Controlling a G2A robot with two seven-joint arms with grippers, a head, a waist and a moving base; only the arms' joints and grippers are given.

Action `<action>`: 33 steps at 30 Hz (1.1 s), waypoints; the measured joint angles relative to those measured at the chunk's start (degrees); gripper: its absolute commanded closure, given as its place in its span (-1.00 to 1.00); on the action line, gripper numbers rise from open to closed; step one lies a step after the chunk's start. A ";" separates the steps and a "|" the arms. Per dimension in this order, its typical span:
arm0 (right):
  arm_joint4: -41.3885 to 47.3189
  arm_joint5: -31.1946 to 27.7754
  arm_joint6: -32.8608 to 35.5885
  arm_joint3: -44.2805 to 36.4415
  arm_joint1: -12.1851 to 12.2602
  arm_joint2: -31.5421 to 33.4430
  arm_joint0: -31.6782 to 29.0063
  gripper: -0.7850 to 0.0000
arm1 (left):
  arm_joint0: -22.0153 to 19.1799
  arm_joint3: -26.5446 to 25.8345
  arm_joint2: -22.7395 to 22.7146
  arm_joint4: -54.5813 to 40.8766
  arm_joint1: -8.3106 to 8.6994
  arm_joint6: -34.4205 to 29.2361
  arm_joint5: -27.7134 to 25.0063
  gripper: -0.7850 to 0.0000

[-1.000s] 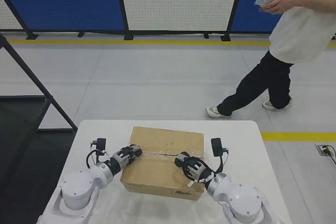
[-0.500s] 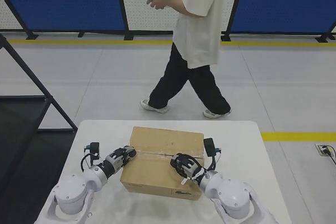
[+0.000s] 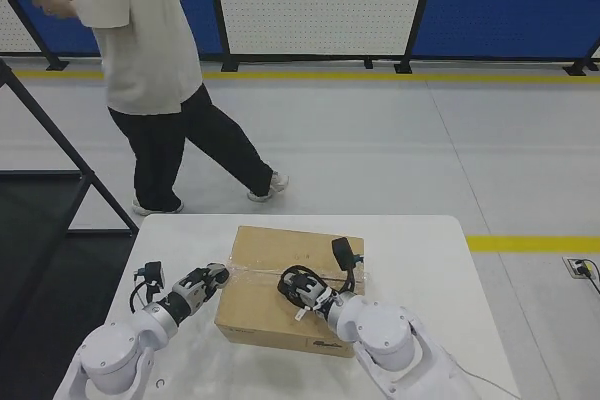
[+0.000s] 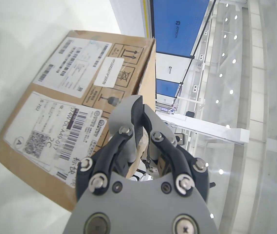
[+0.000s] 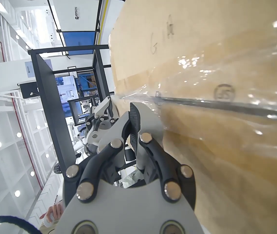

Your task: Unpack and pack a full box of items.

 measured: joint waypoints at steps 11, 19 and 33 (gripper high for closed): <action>2.18 3.42 -2.31 8.03 -3.25 -6.20 8.14 1.00 | 2.31 1.27 -2.87 -3.44 0.26 0.61 -2.30 1.00; 1.61 6.13 -5.02 8.84 -4.03 -5.84 8.61 1.00 | 3.55 0.99 -4.84 -5.85 0.49 0.12 -3.52 1.00; -2.44 9.53 -7.23 -2.77 -1.87 2.42 -2.06 1.00 | 2.99 0.38 -4.55 -5.94 0.81 -0.22 -3.78 1.00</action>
